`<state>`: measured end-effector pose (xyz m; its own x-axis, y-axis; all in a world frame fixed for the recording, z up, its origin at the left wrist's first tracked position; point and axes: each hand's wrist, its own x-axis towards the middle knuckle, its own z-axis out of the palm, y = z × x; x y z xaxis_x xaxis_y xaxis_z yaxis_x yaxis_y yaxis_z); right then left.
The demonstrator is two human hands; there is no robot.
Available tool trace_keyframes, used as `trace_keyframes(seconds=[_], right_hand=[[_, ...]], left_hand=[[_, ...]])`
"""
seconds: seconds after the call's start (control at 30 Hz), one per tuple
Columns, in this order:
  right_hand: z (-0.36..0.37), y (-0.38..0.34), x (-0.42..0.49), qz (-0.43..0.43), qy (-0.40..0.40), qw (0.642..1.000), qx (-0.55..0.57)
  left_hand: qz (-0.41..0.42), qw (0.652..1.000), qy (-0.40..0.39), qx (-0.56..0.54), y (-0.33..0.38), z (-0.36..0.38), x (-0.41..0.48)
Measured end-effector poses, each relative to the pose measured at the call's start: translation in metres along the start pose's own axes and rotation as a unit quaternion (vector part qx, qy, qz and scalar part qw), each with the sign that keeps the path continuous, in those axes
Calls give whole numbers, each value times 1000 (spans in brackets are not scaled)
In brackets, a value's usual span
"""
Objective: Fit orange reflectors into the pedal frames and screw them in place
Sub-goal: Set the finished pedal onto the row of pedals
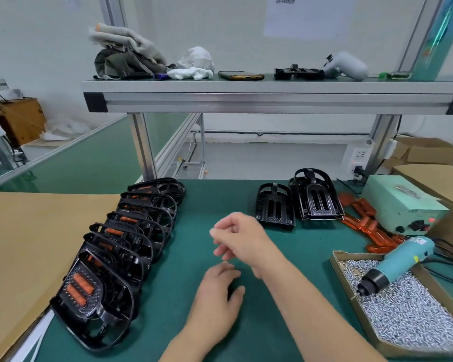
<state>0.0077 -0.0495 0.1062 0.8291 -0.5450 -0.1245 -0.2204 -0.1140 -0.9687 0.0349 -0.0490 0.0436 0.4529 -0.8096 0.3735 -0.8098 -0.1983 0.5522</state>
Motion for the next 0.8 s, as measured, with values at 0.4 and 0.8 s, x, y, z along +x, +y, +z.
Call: trace_keyframes(seconds=[0.4,0.8], right_hand=[[-121,59,58,33,298,886,-354],[-149,72,94,36,295,786,-542]], left_hand=[[-94,996,-1,-12,-64,-20,-99],[-87,996,10,-20,-62,-21,-99]])
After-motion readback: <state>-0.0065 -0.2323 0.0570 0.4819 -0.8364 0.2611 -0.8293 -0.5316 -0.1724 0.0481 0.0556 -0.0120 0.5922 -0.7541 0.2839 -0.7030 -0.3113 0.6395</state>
